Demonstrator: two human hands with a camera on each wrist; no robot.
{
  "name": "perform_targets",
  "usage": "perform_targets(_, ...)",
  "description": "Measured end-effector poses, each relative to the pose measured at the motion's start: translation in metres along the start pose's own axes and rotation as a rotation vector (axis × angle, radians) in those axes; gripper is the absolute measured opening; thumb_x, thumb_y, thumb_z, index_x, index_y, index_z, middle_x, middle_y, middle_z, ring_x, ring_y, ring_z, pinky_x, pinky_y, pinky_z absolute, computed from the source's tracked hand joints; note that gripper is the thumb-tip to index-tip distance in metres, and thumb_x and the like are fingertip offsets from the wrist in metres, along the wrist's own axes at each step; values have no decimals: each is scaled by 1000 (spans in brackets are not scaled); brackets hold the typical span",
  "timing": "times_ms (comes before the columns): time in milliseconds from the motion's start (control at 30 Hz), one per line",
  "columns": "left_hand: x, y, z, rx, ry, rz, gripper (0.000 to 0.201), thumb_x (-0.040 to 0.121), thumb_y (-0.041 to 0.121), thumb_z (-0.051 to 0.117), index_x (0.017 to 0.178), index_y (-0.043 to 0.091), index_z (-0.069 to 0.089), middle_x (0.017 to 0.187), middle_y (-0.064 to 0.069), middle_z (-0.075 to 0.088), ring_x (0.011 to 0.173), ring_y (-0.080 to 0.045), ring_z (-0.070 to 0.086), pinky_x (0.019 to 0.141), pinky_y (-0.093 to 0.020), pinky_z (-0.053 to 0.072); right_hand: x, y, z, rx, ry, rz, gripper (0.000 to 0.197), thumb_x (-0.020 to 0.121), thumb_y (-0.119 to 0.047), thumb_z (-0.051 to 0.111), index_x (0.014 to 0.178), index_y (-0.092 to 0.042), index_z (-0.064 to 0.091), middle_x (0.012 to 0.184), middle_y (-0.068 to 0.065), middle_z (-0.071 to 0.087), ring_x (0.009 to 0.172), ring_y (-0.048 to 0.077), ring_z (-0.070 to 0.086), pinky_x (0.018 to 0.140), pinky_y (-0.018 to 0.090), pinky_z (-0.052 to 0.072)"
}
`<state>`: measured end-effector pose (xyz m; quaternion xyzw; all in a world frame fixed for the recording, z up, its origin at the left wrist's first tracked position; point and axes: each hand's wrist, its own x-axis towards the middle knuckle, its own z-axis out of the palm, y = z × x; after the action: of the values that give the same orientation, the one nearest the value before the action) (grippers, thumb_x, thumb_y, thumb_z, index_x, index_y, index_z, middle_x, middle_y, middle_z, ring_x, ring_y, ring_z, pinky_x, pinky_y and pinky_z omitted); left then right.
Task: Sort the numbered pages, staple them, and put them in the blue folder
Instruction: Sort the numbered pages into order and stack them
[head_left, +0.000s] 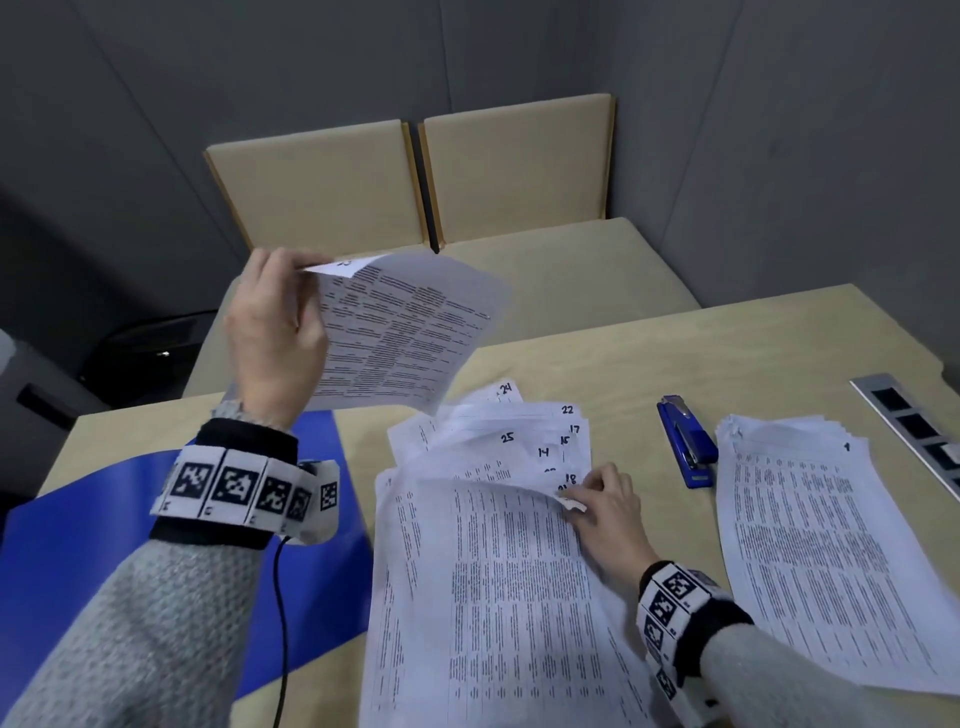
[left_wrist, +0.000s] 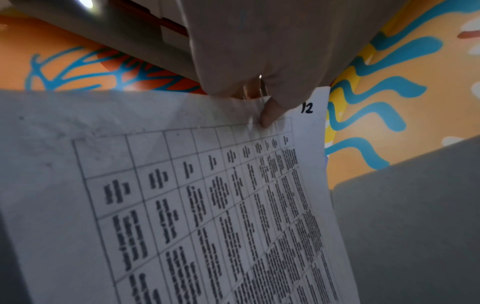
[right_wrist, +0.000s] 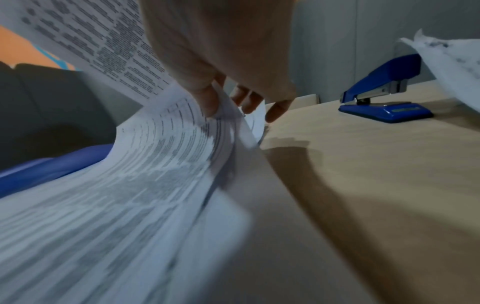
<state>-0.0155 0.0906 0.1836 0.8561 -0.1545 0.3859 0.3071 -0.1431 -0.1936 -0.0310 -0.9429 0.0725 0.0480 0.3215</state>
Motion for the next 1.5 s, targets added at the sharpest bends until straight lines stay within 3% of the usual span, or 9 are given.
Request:
perform_targets(200,-3,-6,-8,-114,-117,-23,35,86,-2,50,93,32,56,88,23,53,85,-13,55,78,-27,43,-3,-2,-10,162,98,9,15,93,-22,56,107,-26,59,88,-7,65,92,20,56,84,34,47)
perform_targets(333,3,-7,-14,-176,-204,-87,31,87,-1,53,91,29,59,85,19,57,81,3,52,75,-18,41,-4,-2,-13,155,97,-18,7,92,-13,54,89,-19,54,85,1,68,84,24,60,77,39,50)
perform_targets(467,19,-18,-24,-150,-262,-124,14,87,5,55,92,15,64,79,5,59,73,-8,49,66,-27,41,-9,9,-23,286,145,-38,14,85,-6,65,88,-18,72,99,-7,57,96,12,54,88,25,43)
perform_targets(633,44,-32,-35,-118,-232,-152,17,86,5,52,97,9,65,88,-13,62,74,-11,51,68,-25,44,-21,21,-54,884,-95,209,18,81,13,61,78,0,73,93,9,73,87,26,69,67,26,56)
perform_targets(767,52,-36,-31,-205,-334,-190,13,91,8,53,96,9,65,88,-16,65,77,-18,58,71,-35,49,-21,29,-77,957,-201,205,16,80,18,55,83,7,66,84,8,75,79,16,71,65,19,55)
perform_targets(933,39,-26,-1,-271,-709,-227,14,93,5,52,95,15,62,81,2,64,65,2,59,60,-8,46,-13,30,-87,1155,-255,230,23,68,-2,74,87,6,62,84,15,68,79,23,65,66,23,56)
perform_targets(1000,20,-24,19,-265,-883,-232,16,93,6,53,98,15,64,87,5,65,74,-4,61,65,-12,48,-11,25,-84,1169,-289,240,43,56,-15,84,89,2,64,84,12,70,78,22,68,67,28,57)
perform_targets(1100,-22,-18,56,-182,-1054,-189,20,90,4,51,100,10,66,85,0,65,73,-16,58,69,-29,48,-8,13,-72,1202,-277,290,16,71,0,68,86,-1,62,83,13,69,73,23,67,65,33,57)
perform_targets(1500,-147,9,133,-189,-1189,-283,16,87,5,52,97,10,64,92,-3,66,85,-22,58,73,-30,45,-9,-1,-20,823,-265,172,6,85,-10,68,80,-10,64,72,3,50,64,10,46,58,20,39)
